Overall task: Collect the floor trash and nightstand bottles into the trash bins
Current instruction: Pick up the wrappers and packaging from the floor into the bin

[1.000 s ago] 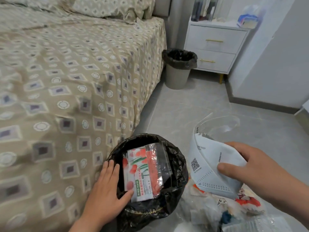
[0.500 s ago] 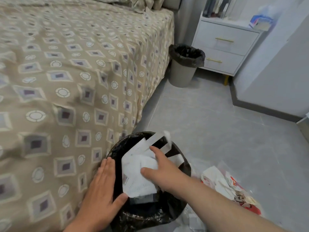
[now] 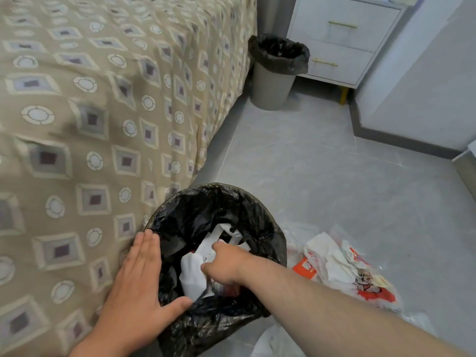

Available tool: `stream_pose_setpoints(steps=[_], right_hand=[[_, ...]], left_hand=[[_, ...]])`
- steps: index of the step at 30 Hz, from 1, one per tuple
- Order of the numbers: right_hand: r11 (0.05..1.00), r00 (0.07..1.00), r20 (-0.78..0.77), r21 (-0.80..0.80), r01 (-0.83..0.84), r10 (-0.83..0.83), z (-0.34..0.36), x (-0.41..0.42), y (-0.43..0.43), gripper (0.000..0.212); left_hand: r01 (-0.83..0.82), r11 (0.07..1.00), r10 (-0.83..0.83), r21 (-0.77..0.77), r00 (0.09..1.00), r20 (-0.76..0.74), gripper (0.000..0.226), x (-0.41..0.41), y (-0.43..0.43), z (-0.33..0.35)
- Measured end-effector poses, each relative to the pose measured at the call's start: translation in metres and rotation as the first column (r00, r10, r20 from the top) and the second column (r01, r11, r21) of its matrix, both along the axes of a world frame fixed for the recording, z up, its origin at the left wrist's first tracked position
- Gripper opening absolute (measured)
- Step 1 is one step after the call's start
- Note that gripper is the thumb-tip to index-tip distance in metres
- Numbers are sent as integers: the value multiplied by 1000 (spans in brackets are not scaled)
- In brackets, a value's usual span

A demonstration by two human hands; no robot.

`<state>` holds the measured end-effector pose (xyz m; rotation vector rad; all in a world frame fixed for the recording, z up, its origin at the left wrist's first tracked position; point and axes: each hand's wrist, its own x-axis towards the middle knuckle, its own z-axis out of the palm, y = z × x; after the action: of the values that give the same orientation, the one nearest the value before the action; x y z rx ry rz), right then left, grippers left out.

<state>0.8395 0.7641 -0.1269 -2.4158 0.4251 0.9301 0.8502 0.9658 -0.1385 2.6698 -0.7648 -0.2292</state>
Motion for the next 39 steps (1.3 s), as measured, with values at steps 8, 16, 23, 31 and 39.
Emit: stream_pose_setpoints(steps=[8,16,23,31,39], right_hand=[[985,908,418,164,-55,-19,150,-107,-86,32],[720,624,361,384,578,-693,125,-225,-228,12],[724,686,232,218,655,-690,34,-296,-277,12],[760,762,-11,-79,645,-647,-66,-369,-300,54],[739,710,-213,-264,620,-672,-141,-384,-238,140]], left_hand=[[278,955,-262,-102,953,150,89,0,-39,84],[766,622,-760,-163,641,110,90,-77,-216,148],[499,862,-492,-96,771,-404,79,-148,-290,15],[118,991,-131,-58,854,-504,48,-174,-303,-69],[178,981,-195,-80,912,-361,53,-147,-269,-89]])
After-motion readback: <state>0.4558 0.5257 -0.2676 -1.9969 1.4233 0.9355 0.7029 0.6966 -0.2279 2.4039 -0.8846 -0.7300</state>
